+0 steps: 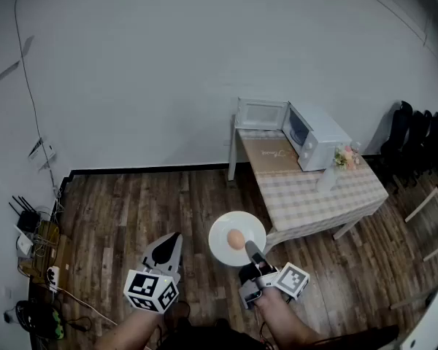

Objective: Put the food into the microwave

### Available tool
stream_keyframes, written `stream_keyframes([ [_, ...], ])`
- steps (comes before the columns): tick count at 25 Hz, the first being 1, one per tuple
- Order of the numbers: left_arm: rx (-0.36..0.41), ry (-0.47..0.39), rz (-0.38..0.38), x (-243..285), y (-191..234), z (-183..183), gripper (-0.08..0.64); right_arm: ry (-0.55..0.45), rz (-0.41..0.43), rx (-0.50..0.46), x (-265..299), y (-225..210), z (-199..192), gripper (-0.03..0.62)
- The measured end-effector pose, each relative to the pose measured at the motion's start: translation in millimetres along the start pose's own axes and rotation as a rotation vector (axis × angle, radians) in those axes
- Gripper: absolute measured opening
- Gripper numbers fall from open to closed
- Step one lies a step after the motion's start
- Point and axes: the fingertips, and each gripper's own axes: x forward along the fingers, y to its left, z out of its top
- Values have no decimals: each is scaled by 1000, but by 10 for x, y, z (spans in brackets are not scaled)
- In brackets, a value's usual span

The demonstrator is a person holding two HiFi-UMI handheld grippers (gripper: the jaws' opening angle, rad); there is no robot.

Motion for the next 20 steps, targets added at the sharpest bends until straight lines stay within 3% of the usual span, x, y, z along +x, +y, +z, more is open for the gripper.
stream_keyframes([
  [20,-26,23,-33,20,67,-7,8,-45,-8,18,159,57,-64,28],
])
